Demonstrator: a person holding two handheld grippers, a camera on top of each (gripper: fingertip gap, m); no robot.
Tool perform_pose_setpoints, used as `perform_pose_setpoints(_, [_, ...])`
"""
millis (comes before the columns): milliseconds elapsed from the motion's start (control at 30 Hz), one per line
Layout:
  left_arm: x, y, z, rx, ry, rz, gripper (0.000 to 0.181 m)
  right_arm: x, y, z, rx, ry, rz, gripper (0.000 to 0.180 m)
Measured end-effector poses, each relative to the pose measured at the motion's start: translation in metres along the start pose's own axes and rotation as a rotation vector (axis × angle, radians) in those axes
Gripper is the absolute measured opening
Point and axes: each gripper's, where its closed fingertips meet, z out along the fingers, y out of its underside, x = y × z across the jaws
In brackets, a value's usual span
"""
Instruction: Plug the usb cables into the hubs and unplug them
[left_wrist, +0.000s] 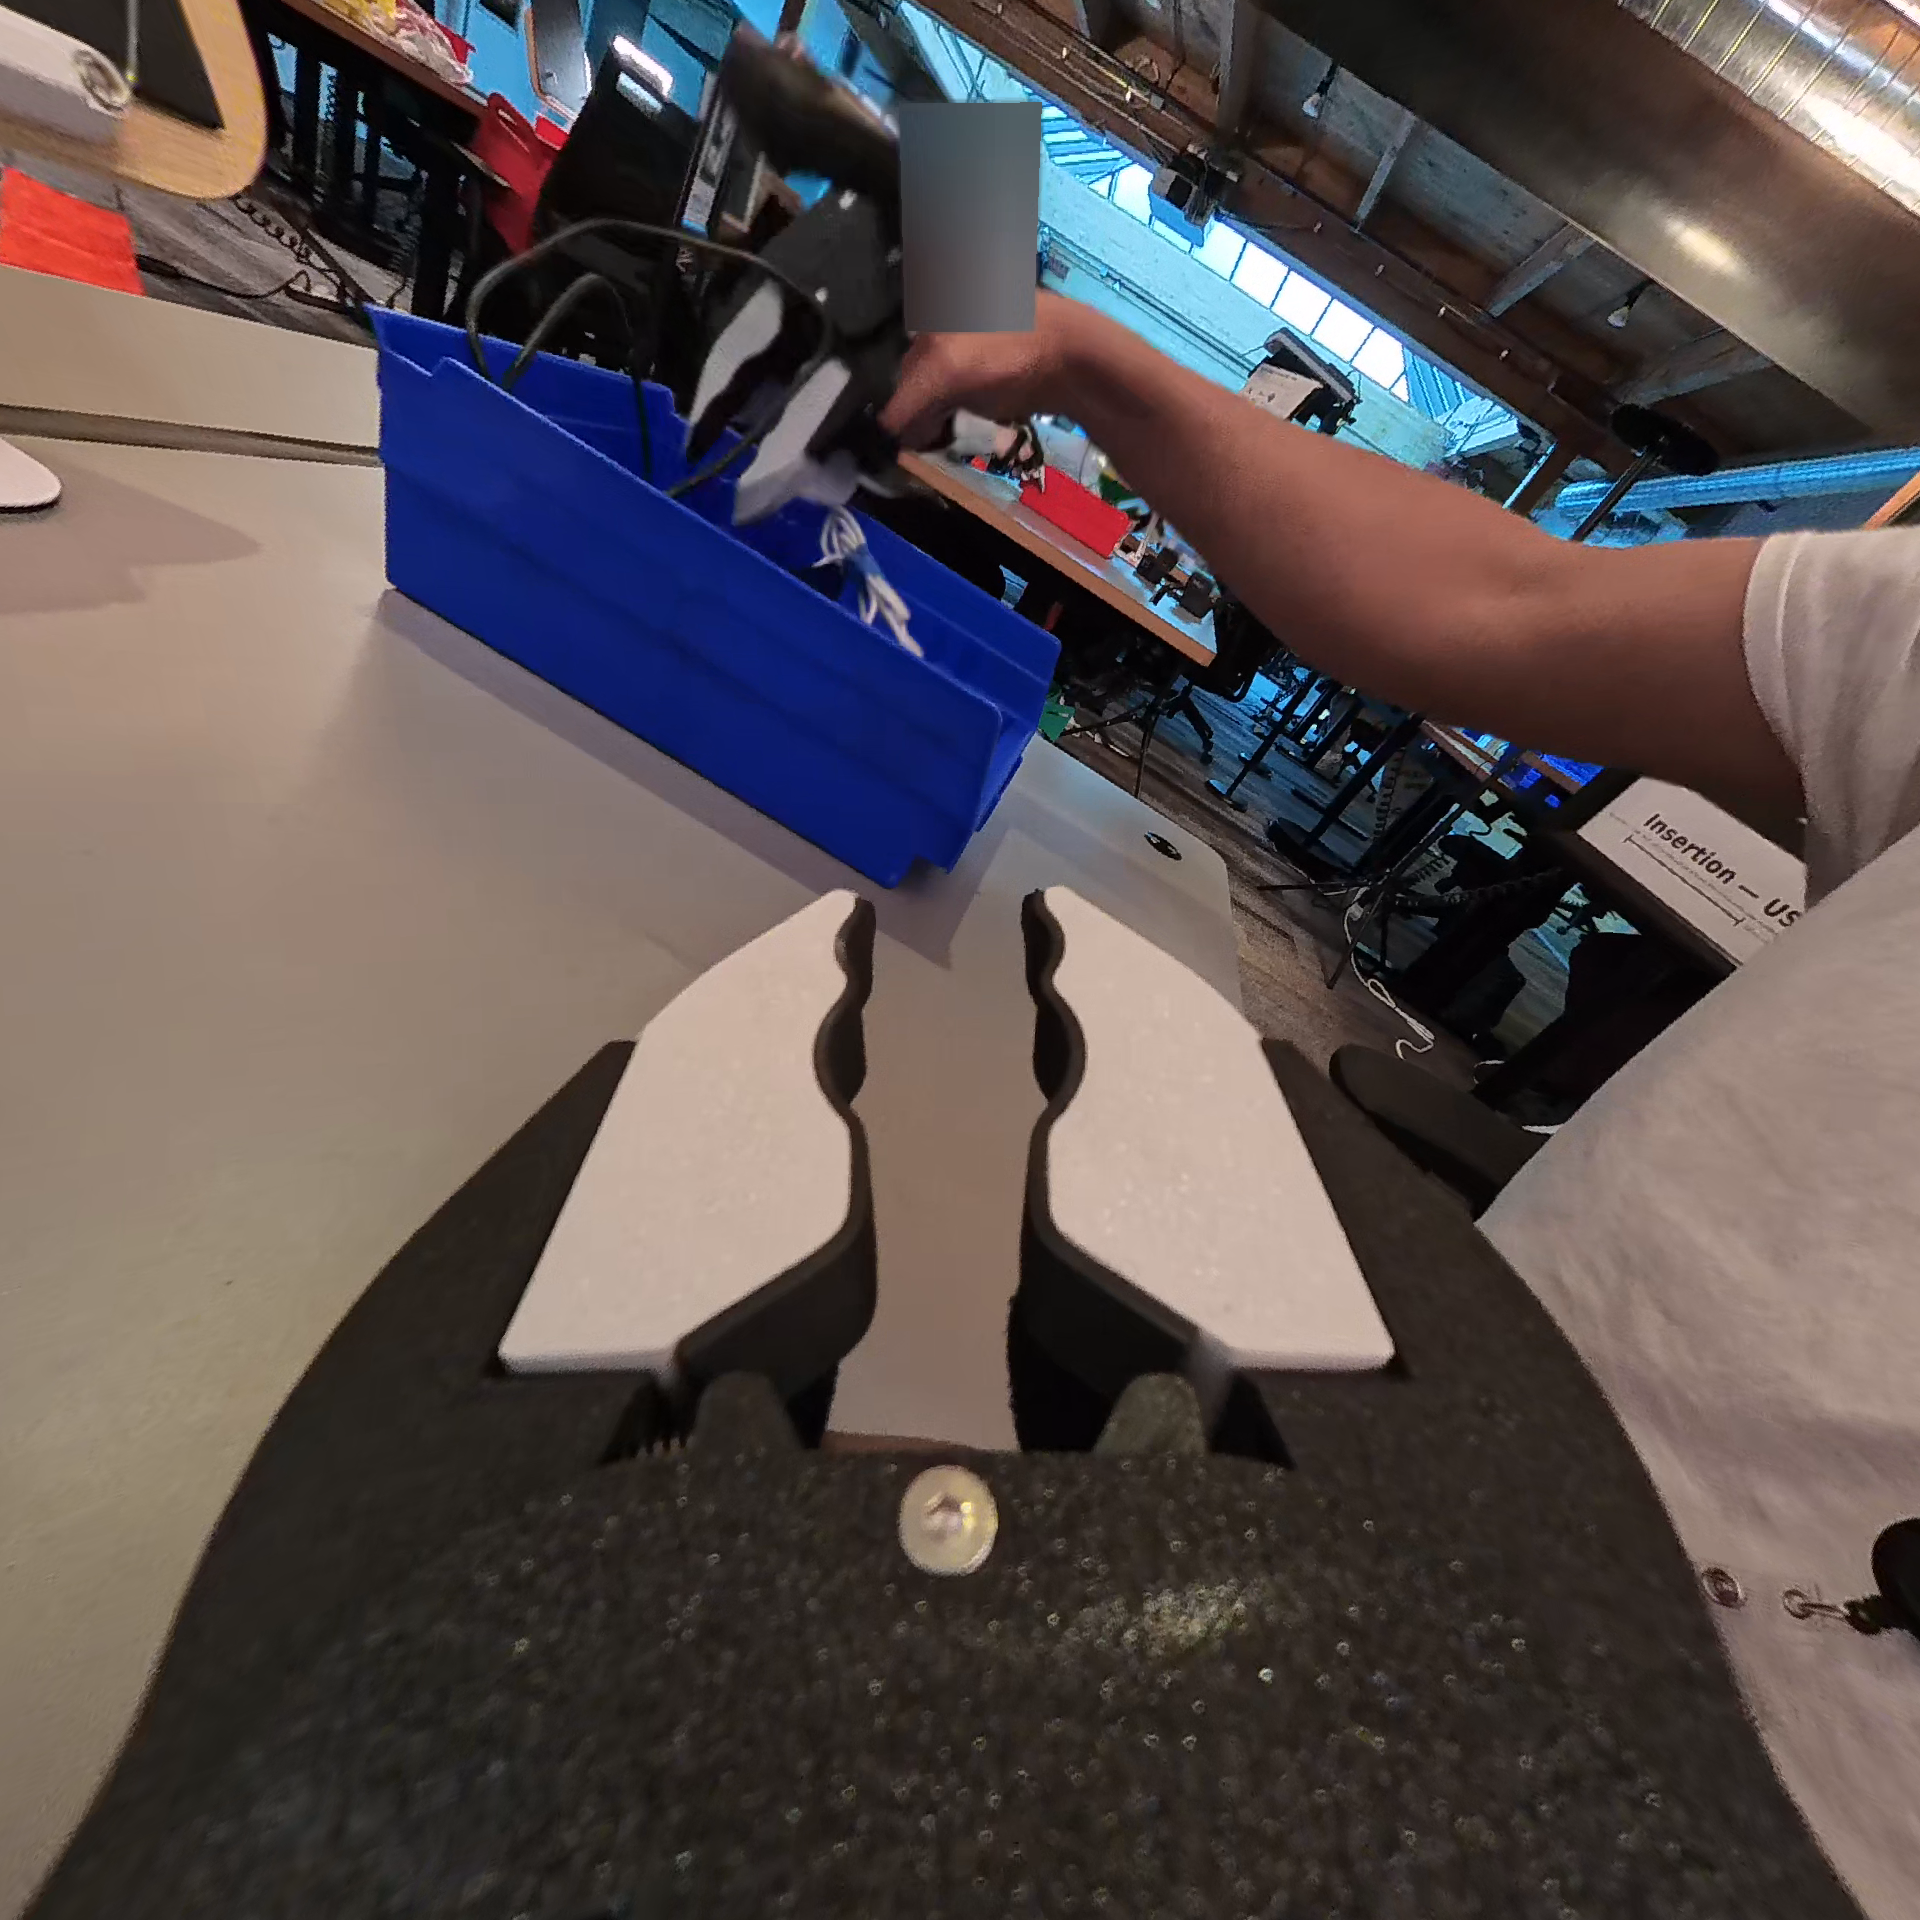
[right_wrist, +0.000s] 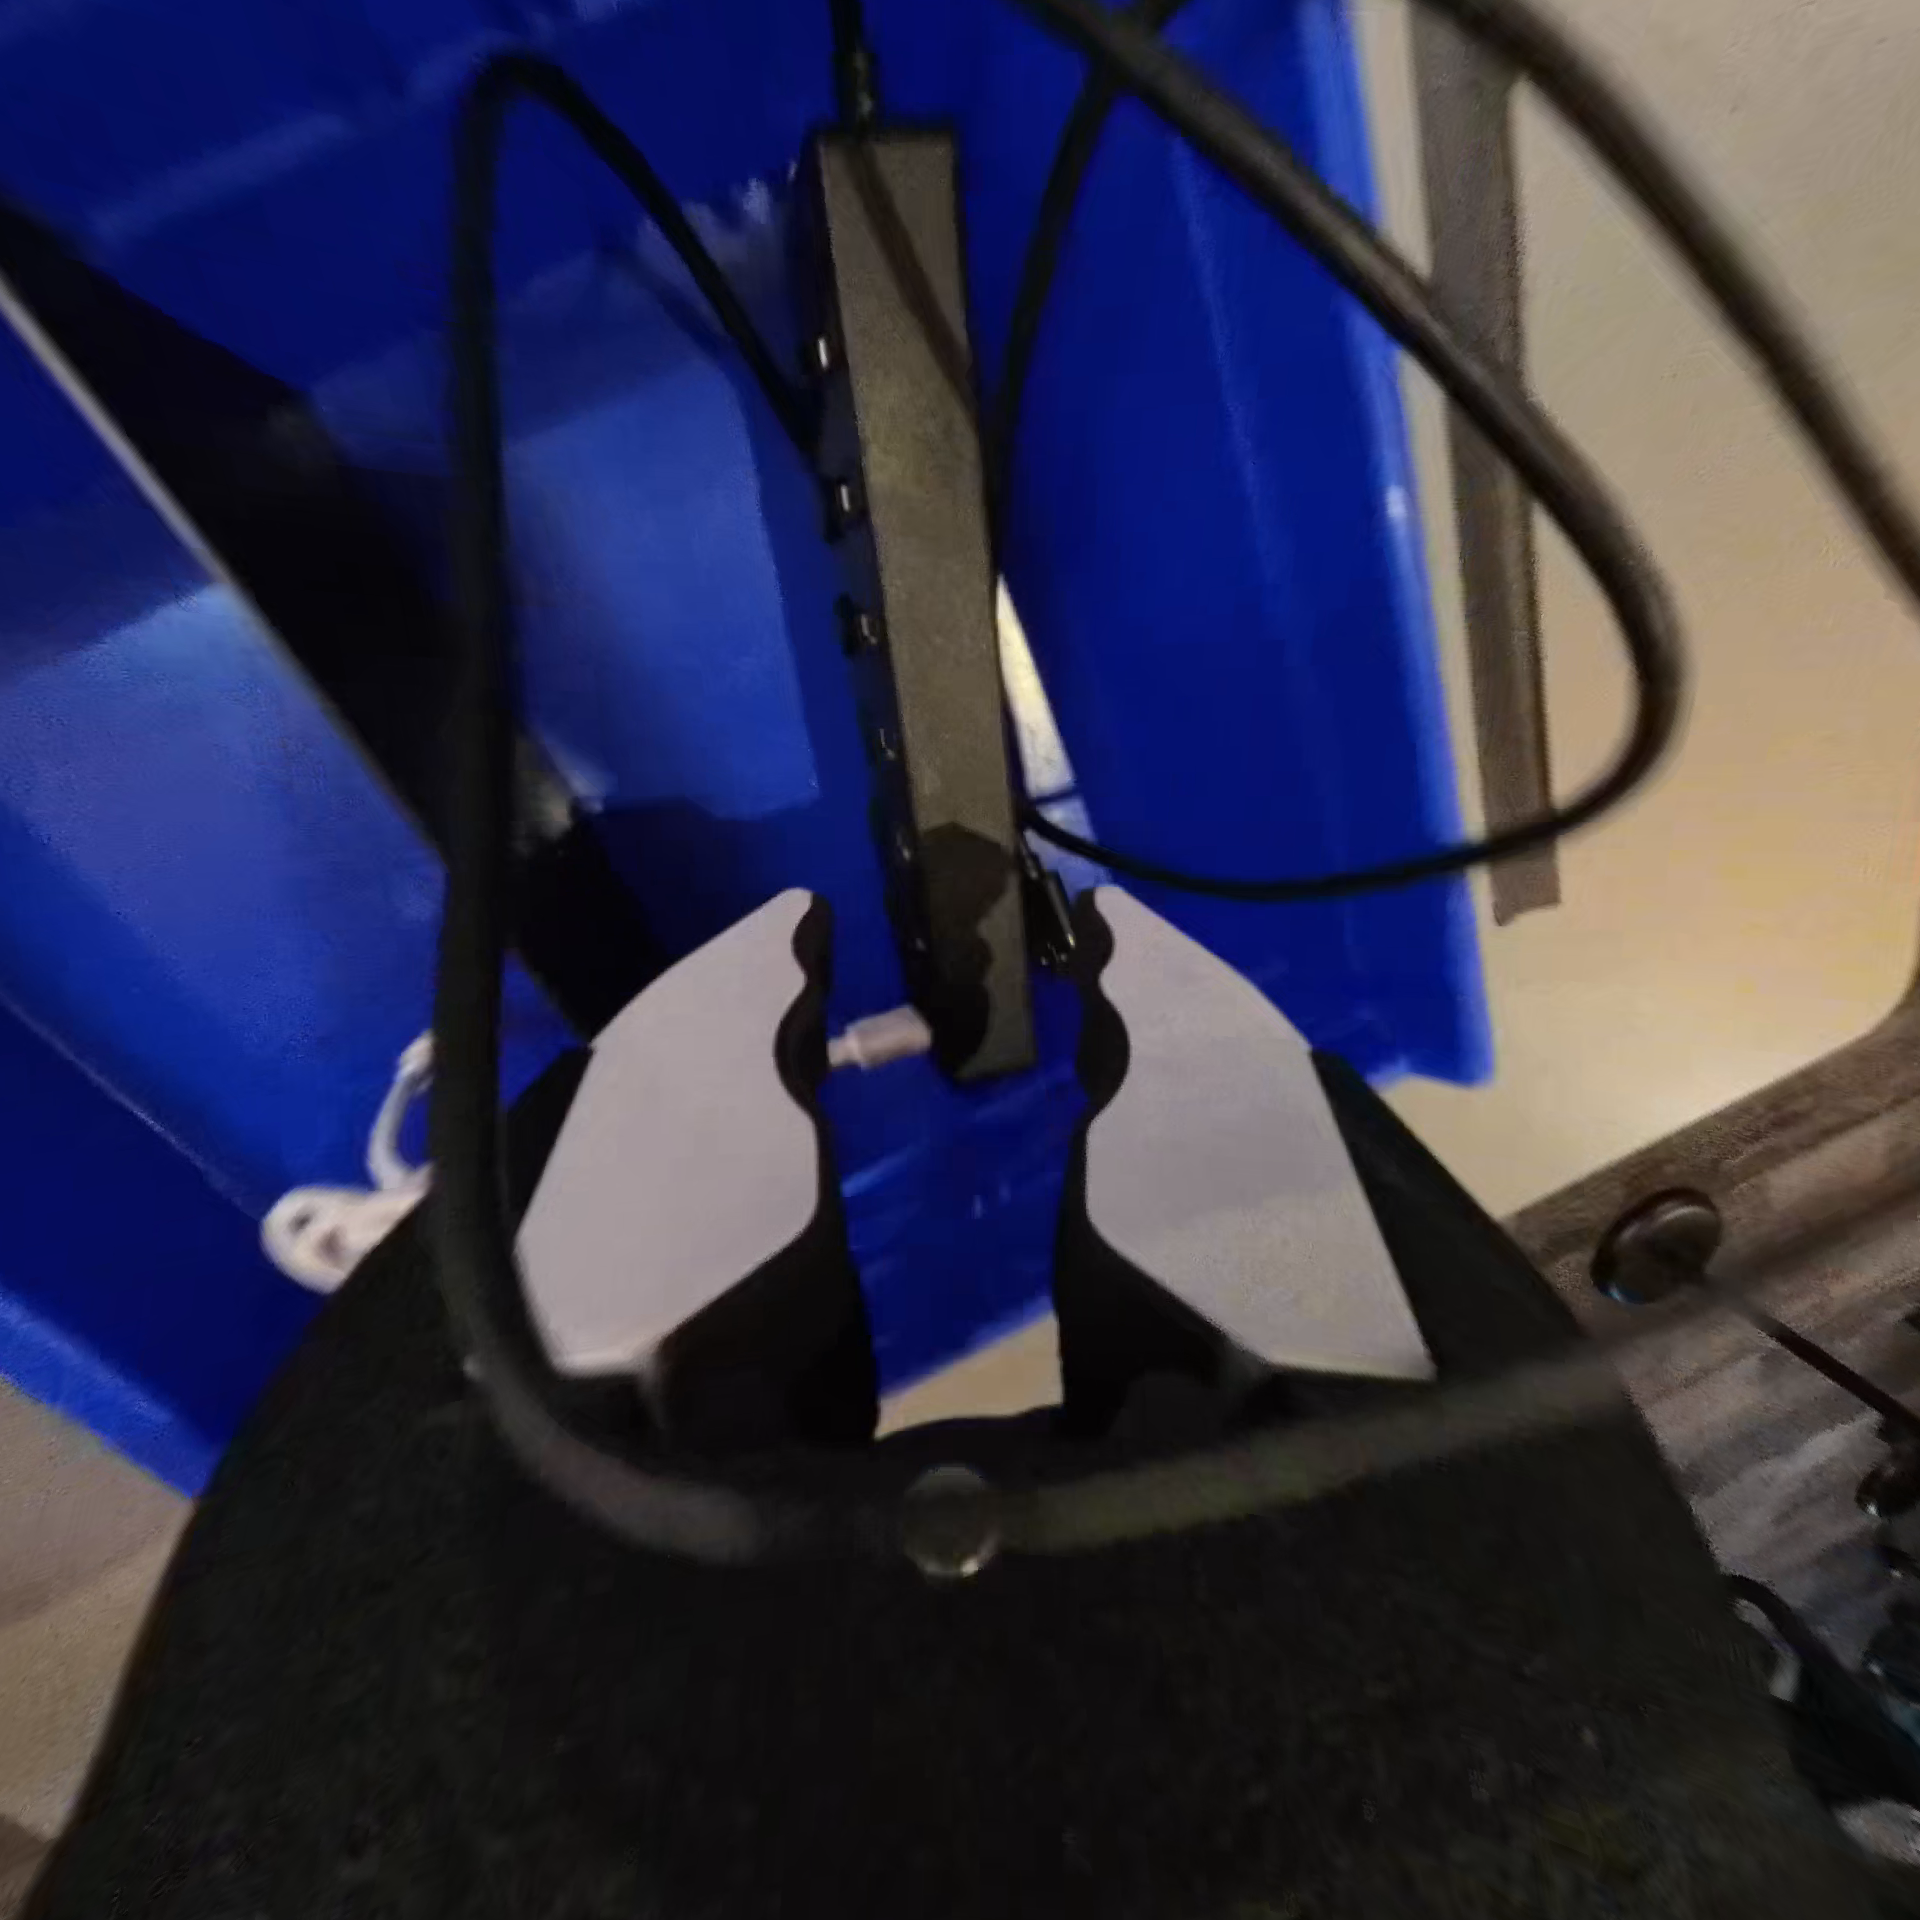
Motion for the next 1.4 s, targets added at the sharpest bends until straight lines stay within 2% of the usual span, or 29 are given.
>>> perform_pose_setpoints(67, [-0.002, 0.0, -0.001, 0.003, 0.0, -0.009, 0.027, 0.003, 0.006, -0.036, 0.022, -0.023, 0.073, 0.038])
perform_pose_setpoints(167, [-0.004, 0.0, -0.001, 0.001, 0.006, -0.025, 0.027, 0.006, 0.019, -0.083, 0.082, -0.016, 0.216, 0.039])
perform_pose_setpoints(267, [-0.004, 0.001, -0.001, -0.001, 0.008, -0.027, 0.027, -0.042, 0.03, -0.093, 0.103, -0.141, 0.222, 0.041])
perform_pose_setpoints(300, [-0.004, 0.001, -0.001, -0.001, 0.009, -0.028, 0.027, -0.056, 0.037, -0.089, 0.074, -0.122, 0.162, 0.042])
perform_pose_setpoints(367, [-0.003, 0.001, 0.0, -0.003, 0.012, -0.029, 0.027, -0.072, 0.047, -0.07, 0.005, 0.02, -0.026, 0.043])
perform_pose_setpoints(533, [-0.003, 0.004, 0.002, -0.014, 0.016, -0.029, 0.027, -0.071, 0.049, -0.042, -0.144, 0.397, -0.526, 0.046])
perform_pose_setpoints(600, [-0.001, 0.004, 0.003, -0.014, 0.017, -0.024, 0.027, -0.061, 0.053, -0.031, -0.231, 0.468, -0.658, 0.041])
perform_pose_setpoints(667, [-0.001, 0.004, 0.003, -0.016, 0.015, -0.02, 0.027, -0.056, 0.047, -0.026, -0.242, 0.508, -0.739, 0.027])
perform_pose_setpoints(700, [0.0, 0.003, 0.003, -0.017, 0.014, -0.018, 0.027, -0.057, 0.046, -0.028, -0.239, 0.47, -0.744, 0.016])
perform_pose_setpoints(833, [0.002, -0.001, 0.001, -0.001, 0.008, -0.006, 0.027, -0.047, 0.03, -0.055, -0.105, 0.198, -0.402, 0.014])
perform_pose_setpoints(900, [0.002, 0.0, 0.002, 0.002, 0.016, -0.016, 0.027, -0.025, 0.026, -0.057, -0.092, 0.134, -0.272, 0.013])
perform_pose_setpoints(967, [0.002, 0.002, 0.004, 0.0, 0.031, -0.039, 0.027, -0.014, 0.032, -0.043, -0.18, 0.057, -0.223, 0.013])
perform_pose_setpoints(1033, [0.004, 0.003, 0.006, -0.002, 0.04, -0.046, 0.027, -0.009, 0.021, -0.025, -0.2, 0.029, -0.22, 0.013])
perform_pose_setpoints(1133, [0.008, 0.003, 0.006, -0.014, 0.029, -0.012, 0.027, -0.029, 0.007, 0.003, -0.232, -0.15, -0.173, 0.014])
perform_pose_setpoints(1267, [0.008, 0.003, 0.0, -0.027, -0.012, 0.03, 0.027, -0.039, 0.005, 0.036, -0.247, -0.193, -0.156, 0.019])
perform_pose_setpoints(1333, [0.008, 0.006, -0.009, -0.039, -0.052, 0.038, 0.028, -0.041, -0.004, 0.036, -0.156, -0.199, -0.063, 0.03])
perform_pose_setpoints(1400, [0.01, 0.011, -0.021, -0.058, -0.101, 0.064, 0.031, -0.039, -0.017, 0.019, -0.029, -0.184, 0.023, 0.038])
